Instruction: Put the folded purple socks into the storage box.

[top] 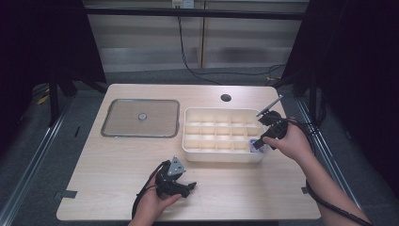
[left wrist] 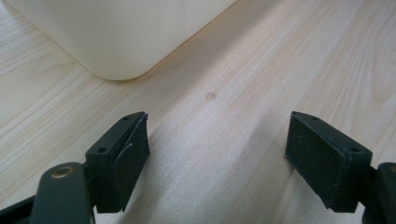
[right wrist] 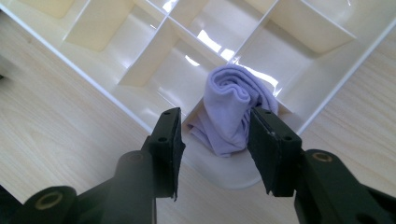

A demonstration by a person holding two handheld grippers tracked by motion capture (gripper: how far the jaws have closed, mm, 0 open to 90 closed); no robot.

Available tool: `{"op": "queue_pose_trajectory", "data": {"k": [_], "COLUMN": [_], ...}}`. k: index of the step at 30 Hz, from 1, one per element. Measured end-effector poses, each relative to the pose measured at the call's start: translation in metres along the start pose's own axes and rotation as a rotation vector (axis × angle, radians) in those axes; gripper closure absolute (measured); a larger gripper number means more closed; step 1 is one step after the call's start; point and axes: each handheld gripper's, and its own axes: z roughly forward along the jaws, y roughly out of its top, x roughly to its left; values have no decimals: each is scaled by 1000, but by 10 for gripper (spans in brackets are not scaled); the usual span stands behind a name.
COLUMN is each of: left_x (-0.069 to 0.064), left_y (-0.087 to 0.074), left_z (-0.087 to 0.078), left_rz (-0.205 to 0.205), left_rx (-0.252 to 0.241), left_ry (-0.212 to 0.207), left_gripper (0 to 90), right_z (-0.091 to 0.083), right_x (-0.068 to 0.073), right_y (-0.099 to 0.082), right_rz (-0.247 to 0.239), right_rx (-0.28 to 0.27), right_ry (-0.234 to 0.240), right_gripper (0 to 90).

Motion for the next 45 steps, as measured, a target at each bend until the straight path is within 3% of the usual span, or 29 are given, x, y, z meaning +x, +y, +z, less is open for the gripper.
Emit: {"op": "queue_pose_trajectory", "data": {"k": [7,19,31,45], "left_x": [0,0,0,1], "left_y": [0,0,0,0], "left_z": [0,0,0,-1], "left_rz": [0,6,6,7], "left_rx": [2,7,7,7], "left_ry": [0,-1,-1,-1], "left_gripper": [210,210,210,210], "right_z": [-6,-11,-10,-1], "right_x": [8,28,41,55], "right_y": [-6,-12,-23,-41], "right_rz": [-18,-74,-126,-154], "right_rx": [-20,-9,-17,-40], "right_ry": [12,14,29,79], "right_gripper": [490,423,385,367]}}
